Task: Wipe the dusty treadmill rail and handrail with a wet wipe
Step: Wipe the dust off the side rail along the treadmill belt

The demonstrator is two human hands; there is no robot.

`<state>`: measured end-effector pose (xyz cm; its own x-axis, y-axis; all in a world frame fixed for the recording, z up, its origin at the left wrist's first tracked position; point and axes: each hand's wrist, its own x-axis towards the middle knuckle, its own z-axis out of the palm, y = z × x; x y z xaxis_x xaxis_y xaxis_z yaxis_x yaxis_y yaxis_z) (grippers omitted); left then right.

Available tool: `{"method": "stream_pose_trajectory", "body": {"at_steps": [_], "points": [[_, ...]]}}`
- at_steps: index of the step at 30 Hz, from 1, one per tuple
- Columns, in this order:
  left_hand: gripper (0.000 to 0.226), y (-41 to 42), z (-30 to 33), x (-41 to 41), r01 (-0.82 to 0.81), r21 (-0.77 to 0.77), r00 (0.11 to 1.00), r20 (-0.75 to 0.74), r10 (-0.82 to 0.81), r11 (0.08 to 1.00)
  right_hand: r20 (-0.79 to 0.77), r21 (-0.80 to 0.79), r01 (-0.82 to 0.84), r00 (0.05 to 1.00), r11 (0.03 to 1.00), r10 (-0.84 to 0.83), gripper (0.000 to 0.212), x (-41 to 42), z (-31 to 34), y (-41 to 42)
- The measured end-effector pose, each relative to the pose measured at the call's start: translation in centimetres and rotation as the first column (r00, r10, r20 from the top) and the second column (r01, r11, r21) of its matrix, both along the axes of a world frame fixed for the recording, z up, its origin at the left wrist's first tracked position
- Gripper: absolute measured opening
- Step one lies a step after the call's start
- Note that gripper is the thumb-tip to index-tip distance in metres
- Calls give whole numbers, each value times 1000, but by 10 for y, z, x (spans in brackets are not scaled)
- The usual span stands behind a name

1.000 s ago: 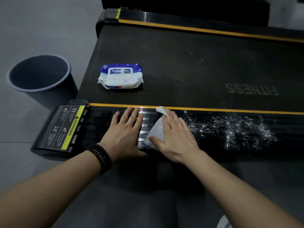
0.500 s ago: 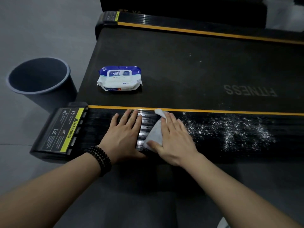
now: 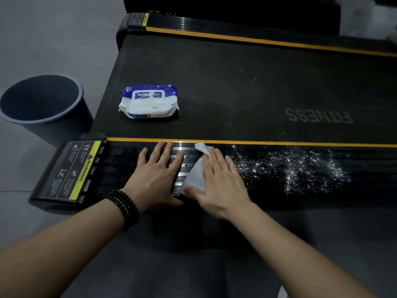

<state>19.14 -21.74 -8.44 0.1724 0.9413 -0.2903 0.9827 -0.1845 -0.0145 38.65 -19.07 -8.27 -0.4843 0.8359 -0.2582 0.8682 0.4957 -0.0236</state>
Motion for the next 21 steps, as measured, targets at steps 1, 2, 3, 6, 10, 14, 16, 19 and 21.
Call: {"method": "stream_pose_trajectory", "body": {"at_steps": [1,2,3,6,10,14,16,19,21], "points": [[130,0,0,0,-1,-2,1000,-8,1,1000,-7,4,-27,1000,1000,27,106,-1,-1,-4],[130,0,0,1,-3,-2,1000,-12,3,1000,-14,8,-60,998,998,60,105,0,-2,-10],[131,0,0,1,-5,-5,1000,-10,5,1000,-22,8,-86,996,996,86,104,4,-2,-17],[135,0,0,0,-9,2,1000,0,9,1000,-10,-3,-87,996,996,87,110,20,2,-28],[132,-1,1,0,-10,3,1000,18,10,1000,34,6,-2,999,1000,2,111,15,3,-4],[129,0,3,1,-7,-4,1000,9,7,1000,-13,-19,-12,1000,1000,12,114,-2,1,5],[130,1,3,4,-22,-16,1000,13,23,1000,-16,-20,-33,999,999,33,115,-2,-1,2],[130,2,1,12,-44,-3,997,58,44,999,-61,-9,-28,998,1000,27,109,1,-2,3],[130,1,-1,20,-32,13,997,76,31,999,-146,25,-1,989,1000,5,101,4,0,-2]]}}
